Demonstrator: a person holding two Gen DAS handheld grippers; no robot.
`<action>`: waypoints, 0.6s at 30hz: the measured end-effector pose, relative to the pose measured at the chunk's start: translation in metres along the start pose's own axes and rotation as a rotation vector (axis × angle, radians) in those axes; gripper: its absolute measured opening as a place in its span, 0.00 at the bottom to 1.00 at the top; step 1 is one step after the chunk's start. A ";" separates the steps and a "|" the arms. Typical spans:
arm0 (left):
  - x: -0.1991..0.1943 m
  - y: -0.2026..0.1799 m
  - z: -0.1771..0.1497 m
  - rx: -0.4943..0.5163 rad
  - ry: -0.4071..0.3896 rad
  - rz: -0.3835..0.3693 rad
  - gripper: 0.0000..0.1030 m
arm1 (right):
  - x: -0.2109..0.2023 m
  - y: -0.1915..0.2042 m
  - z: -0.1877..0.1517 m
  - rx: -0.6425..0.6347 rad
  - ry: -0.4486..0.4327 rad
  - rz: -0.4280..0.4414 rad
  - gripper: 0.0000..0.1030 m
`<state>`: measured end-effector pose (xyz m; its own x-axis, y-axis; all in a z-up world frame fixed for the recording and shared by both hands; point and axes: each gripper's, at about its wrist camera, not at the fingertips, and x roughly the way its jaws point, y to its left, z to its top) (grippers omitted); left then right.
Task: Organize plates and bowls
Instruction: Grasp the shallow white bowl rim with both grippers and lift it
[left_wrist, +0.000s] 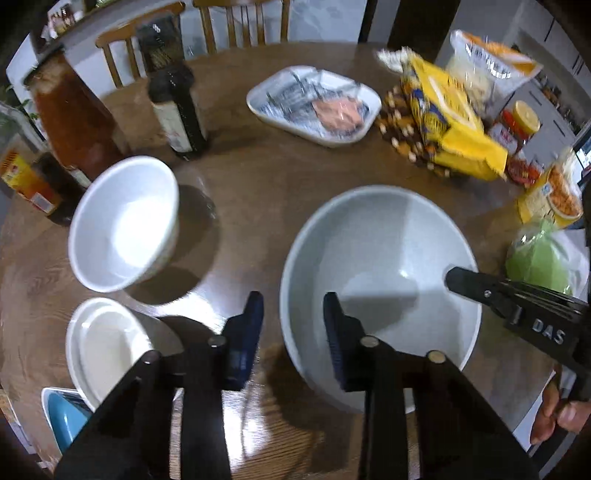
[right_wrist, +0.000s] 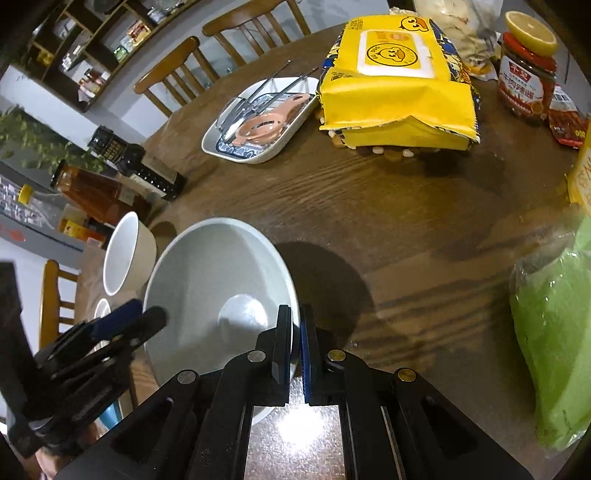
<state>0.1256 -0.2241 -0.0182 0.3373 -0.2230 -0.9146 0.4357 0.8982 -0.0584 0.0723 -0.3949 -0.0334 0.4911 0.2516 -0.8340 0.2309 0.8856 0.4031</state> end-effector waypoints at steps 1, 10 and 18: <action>0.004 -0.001 -0.002 0.007 0.018 -0.012 0.17 | -0.001 -0.001 -0.002 -0.001 -0.003 0.000 0.06; -0.017 0.000 -0.031 0.008 -0.026 -0.067 0.12 | -0.020 0.006 -0.029 -0.049 -0.031 0.019 0.06; -0.050 0.019 -0.101 -0.026 -0.025 -0.103 0.12 | -0.041 0.036 -0.083 -0.149 0.065 0.071 0.07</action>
<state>0.0326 -0.1581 -0.0140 0.3123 -0.3238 -0.8931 0.4472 0.8796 -0.1625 -0.0094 -0.3413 -0.0165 0.4451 0.3361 -0.8300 0.0685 0.9114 0.4057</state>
